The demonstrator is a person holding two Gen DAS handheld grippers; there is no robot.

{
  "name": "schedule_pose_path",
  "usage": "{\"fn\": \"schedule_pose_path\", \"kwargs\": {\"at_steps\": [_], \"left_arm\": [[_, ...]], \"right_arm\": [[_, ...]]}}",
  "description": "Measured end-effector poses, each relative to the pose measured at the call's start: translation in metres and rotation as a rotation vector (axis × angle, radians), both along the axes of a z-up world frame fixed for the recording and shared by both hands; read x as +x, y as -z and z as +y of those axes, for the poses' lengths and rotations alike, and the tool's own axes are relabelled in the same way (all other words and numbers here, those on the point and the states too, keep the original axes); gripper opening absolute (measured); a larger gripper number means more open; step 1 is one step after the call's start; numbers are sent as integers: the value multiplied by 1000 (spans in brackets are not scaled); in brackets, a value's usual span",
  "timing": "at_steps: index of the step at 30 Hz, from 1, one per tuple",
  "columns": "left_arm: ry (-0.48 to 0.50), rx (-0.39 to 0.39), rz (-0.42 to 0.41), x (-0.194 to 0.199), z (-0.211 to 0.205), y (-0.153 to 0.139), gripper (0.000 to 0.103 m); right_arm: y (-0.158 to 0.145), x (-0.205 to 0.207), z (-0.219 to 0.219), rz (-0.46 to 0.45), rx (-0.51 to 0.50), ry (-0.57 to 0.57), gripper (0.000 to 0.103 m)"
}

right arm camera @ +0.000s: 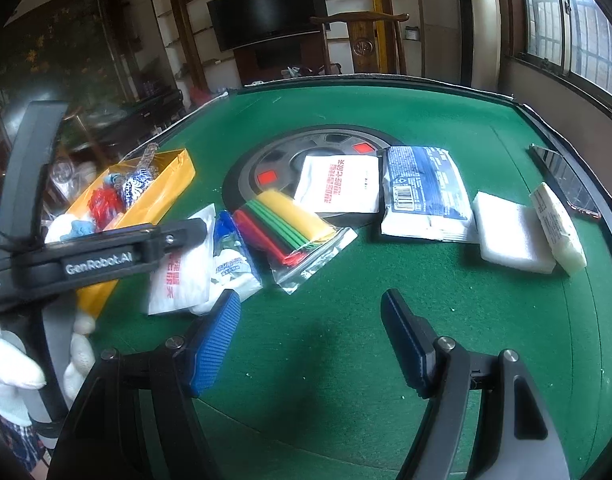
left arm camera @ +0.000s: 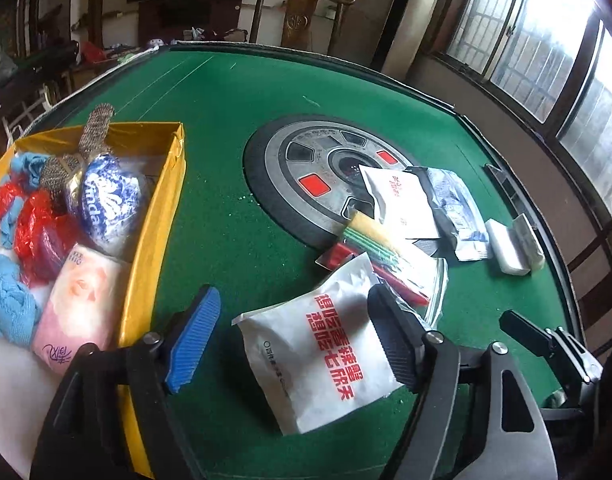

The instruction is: Organize soft objects

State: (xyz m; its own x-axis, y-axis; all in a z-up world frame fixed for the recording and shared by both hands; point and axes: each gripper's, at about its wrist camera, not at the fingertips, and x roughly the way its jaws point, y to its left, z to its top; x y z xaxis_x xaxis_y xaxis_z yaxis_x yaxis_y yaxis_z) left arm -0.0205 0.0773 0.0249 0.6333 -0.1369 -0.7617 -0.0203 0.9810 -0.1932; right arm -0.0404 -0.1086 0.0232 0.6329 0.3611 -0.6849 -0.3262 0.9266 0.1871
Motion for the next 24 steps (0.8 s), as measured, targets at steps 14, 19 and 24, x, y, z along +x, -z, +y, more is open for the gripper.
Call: {"fn": "schedule_pose_path", "kwargs": {"at_steps": [14, 19, 24], "left_arm": [[376, -68, -13, -24, -31, -2, 51], [452, -87, -34, -40, -43, -8, 52], [484, -85, -28, -59, -53, -8, 53]], "right_arm": [[-4, 2, -20, 27, 79, 49, 68], [0, 10, -37, 91, 189, 65, 68], [20, 22, -48, 285, 507, -67, 68]]}}
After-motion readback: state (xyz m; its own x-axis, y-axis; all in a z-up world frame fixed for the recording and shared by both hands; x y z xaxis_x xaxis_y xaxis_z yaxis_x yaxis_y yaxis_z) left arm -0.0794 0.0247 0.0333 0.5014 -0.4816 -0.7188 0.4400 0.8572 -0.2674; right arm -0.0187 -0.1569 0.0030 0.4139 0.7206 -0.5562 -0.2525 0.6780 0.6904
